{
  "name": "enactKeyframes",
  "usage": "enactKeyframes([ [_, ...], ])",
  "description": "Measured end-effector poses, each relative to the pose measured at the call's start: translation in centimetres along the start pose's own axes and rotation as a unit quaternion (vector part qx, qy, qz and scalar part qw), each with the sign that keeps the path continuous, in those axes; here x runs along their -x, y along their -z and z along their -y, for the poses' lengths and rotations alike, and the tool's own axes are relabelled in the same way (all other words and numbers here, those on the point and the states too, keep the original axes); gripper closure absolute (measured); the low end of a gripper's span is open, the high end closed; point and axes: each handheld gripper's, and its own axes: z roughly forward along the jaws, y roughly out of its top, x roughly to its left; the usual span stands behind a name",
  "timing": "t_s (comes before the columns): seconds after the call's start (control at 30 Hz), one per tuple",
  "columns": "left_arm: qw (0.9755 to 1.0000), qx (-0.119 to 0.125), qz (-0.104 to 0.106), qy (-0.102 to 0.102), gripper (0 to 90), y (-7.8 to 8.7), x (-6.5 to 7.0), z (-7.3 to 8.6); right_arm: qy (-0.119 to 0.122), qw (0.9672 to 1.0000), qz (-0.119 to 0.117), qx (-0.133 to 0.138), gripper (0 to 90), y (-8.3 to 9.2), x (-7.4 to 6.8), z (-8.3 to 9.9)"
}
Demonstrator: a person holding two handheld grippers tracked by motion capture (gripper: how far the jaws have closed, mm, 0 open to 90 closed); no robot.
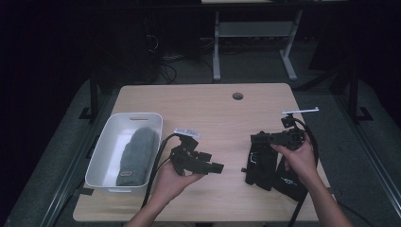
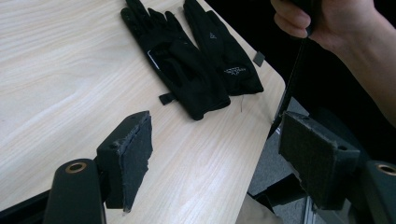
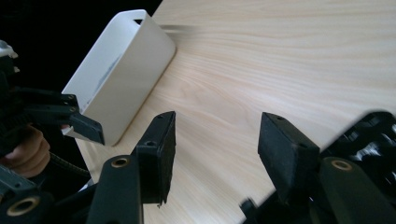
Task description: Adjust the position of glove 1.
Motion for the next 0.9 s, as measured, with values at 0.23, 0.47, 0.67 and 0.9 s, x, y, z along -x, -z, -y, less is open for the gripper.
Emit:
enactKeyframes([
  [0.23,1.0,-0.003,0.005,-0.004,26.0,-1.0,0.3,0.0,-0.014,0.9995,0.028,0.007,46.2,1.9,1.8,1.8],
  [0.47,0.9999,-0.008,0.009,-0.003,25.8,-2.0,0.4,0.0,-0.021,0.9981,0.056,0.011,46.2,3.6,3.3,3.2],
  [0.67,0.9998,-0.015,0.01,-0.003,25.3,-2.6,0.3,0.0,-0.025,0.9966,0.078,0.004,46.0,4.2,4.6,4.3],
  [0.9,0.9997,-0.019,0.012,-0.004,25.2,-3.1,0.5,0.2,-0.031,0.9925,0.118,-0.013,45.4,4.7,6.0,5.7],
])
